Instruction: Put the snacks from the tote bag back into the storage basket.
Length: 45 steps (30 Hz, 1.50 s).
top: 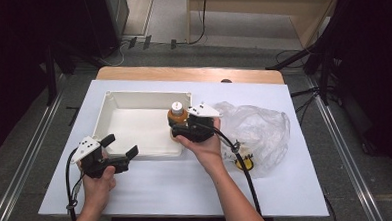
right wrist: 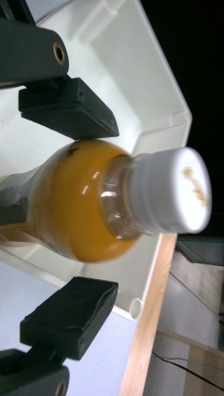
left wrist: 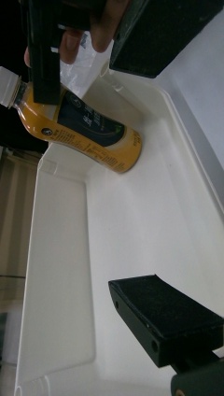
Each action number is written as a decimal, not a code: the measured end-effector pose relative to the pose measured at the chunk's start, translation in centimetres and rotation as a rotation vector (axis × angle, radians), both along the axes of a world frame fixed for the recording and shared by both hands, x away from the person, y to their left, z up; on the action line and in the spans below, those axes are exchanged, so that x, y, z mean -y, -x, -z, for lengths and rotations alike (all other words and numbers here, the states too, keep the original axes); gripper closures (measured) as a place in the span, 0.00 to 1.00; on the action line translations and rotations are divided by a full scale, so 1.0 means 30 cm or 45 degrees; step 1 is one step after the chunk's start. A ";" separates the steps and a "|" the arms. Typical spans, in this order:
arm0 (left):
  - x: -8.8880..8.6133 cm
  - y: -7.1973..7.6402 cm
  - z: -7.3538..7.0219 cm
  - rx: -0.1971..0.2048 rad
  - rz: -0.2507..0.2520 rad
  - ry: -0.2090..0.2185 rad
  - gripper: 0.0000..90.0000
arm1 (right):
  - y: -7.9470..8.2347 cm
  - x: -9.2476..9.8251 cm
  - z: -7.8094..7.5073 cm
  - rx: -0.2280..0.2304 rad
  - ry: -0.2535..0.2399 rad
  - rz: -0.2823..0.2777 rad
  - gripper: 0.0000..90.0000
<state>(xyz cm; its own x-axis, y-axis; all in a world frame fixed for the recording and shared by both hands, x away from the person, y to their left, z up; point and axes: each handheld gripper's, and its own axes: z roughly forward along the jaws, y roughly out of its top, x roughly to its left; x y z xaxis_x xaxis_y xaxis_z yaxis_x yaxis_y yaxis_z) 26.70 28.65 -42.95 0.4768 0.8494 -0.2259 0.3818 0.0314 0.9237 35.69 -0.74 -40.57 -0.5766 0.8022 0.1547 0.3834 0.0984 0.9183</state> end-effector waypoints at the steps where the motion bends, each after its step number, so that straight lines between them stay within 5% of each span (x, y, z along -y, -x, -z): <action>1: 0.000 -0.001 0.001 0.000 0.000 -0.002 0.00 | 0.000 0.009 -0.006 0.005 -0.011 -0.002 0.24; 22: -0.003 -0.003 0.004 -0.003 -0.013 -0.006 0.00 | 0.046 0.192 -0.046 0.056 -0.037 0.127 0.25; 45: 0.003 -0.003 0.011 -0.011 -0.016 -0.016 0.00 | 0.112 0.388 -0.030 0.070 -0.042 0.246 0.25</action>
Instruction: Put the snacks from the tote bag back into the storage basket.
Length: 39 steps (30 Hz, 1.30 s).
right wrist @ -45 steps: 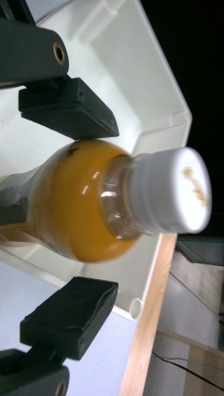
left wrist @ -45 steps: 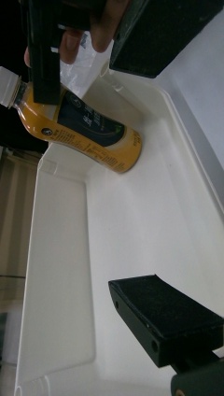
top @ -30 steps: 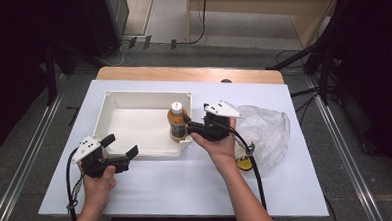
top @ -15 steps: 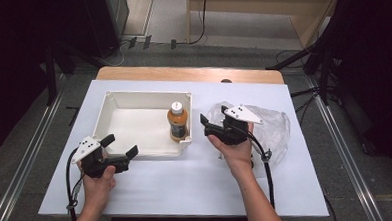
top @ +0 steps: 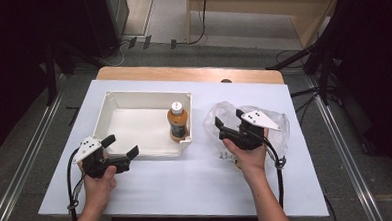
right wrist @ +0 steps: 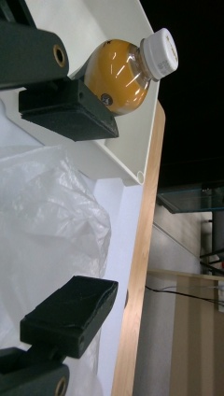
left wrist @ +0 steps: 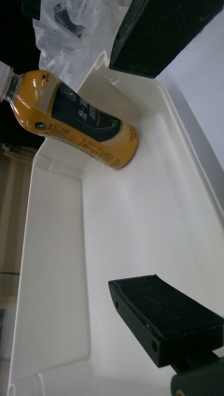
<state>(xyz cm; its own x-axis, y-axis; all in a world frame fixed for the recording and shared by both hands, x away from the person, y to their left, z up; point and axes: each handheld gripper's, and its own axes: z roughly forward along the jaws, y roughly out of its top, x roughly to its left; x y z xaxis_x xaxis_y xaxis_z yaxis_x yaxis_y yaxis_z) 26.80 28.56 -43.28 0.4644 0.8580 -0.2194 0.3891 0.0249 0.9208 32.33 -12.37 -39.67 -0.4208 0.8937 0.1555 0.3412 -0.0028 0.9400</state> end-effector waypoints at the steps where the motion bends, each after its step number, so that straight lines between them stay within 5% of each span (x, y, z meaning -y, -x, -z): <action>1: -0.001 0.000 0.000 0.000 0.001 -0.004 0.00 | 0.002 0.007 0.001 0.005 0.003 0.004 0.25; 39: -0.005 0.003 0.006 -0.006 -0.011 -0.006 0.00 | 0.129 0.232 0.047 -0.022 0.015 0.123 0.25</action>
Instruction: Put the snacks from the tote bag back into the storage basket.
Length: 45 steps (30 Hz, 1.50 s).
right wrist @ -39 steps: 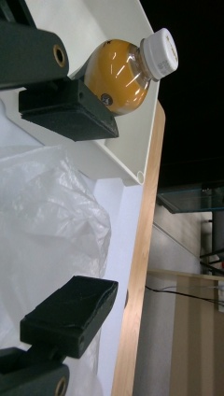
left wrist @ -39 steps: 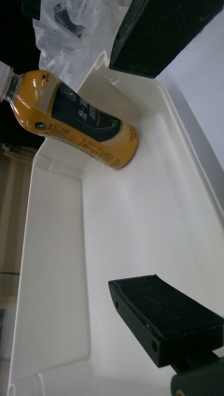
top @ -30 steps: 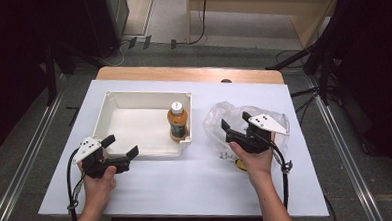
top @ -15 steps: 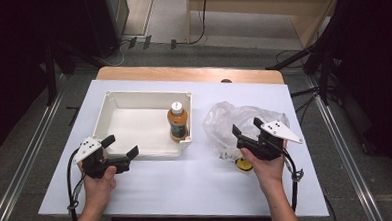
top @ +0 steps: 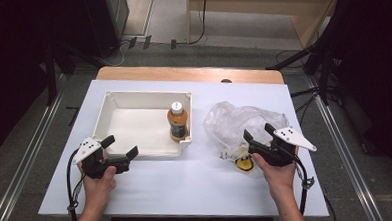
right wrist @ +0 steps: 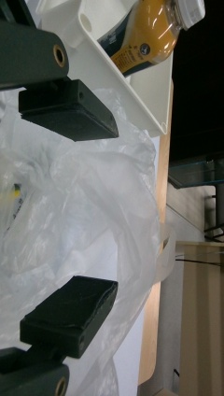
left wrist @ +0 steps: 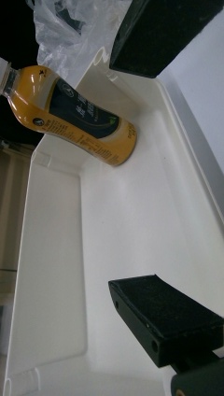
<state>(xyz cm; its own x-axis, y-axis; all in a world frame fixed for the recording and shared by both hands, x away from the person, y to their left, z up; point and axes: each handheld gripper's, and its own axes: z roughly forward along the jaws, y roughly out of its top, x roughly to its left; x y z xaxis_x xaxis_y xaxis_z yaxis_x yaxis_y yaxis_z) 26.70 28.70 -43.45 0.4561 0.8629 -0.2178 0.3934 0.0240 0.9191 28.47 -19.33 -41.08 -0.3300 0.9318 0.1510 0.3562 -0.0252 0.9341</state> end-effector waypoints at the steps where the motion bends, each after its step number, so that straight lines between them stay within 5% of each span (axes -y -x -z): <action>1: 0.000 0.000 0.000 0.000 -0.001 0.000 0.00 | 0.002 0.007 0.002 0.000 -0.001 0.004 0.25; 33: -0.032 0.006 -0.007 0.008 -0.031 0.006 0.00 | 0.075 0.255 0.043 0.006 -0.012 0.212 0.26; 45: -0.048 0.000 -0.002 0.003 -0.051 0.005 0.00 | 0.070 0.327 0.087 -0.042 -0.016 0.286 0.27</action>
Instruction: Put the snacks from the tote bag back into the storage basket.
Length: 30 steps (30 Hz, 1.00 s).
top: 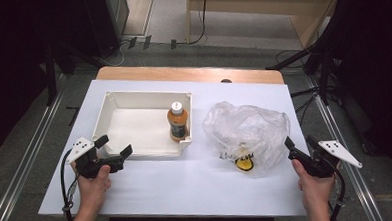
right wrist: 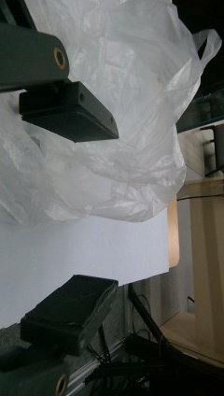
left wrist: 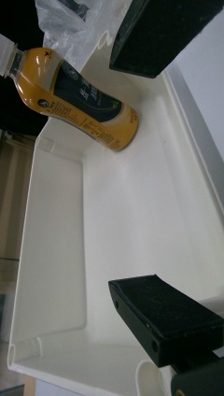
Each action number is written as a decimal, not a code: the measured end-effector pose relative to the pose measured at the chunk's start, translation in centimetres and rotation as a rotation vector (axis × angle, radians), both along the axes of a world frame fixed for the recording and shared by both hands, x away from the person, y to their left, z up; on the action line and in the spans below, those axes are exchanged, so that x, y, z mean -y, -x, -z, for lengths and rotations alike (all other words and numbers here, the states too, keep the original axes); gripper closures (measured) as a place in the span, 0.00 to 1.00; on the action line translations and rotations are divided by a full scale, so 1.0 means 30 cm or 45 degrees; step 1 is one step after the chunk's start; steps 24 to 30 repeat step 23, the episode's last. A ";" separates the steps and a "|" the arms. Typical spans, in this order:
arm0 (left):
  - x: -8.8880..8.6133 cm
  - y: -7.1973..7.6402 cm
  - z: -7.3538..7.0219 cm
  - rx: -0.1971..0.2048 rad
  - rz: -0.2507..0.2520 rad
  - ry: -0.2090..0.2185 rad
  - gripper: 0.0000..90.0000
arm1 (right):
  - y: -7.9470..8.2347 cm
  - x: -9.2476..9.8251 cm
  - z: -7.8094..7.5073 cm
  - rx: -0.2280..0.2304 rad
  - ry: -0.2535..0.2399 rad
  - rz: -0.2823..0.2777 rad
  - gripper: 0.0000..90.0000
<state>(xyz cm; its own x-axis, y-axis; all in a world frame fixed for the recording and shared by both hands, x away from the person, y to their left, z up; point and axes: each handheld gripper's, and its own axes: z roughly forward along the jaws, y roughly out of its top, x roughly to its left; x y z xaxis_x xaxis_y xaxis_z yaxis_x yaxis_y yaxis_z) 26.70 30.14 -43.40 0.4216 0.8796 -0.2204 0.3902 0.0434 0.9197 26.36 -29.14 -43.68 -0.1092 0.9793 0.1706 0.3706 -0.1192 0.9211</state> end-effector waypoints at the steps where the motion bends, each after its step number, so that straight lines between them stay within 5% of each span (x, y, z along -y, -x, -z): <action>1: -0.001 0.000 0.000 0.001 0.003 -0.002 0.00 | 0.000 0.003 0.001 -0.002 -0.001 0.000 0.27; 5: 0.004 0.001 0.004 0.008 0.005 -0.048 0.00 | 0.000 0.017 0.002 0.000 -0.008 0.009 0.27; 13: -0.005 0.006 -0.002 0.029 0.029 -0.015 0.00 | 0.002 0.046 0.007 0.003 -0.024 0.037 0.28; 30: 0.010 0.013 -0.012 0.043 0.041 -0.042 0.00 | -0.005 0.018 0.009 -0.006 -0.018 0.009 0.28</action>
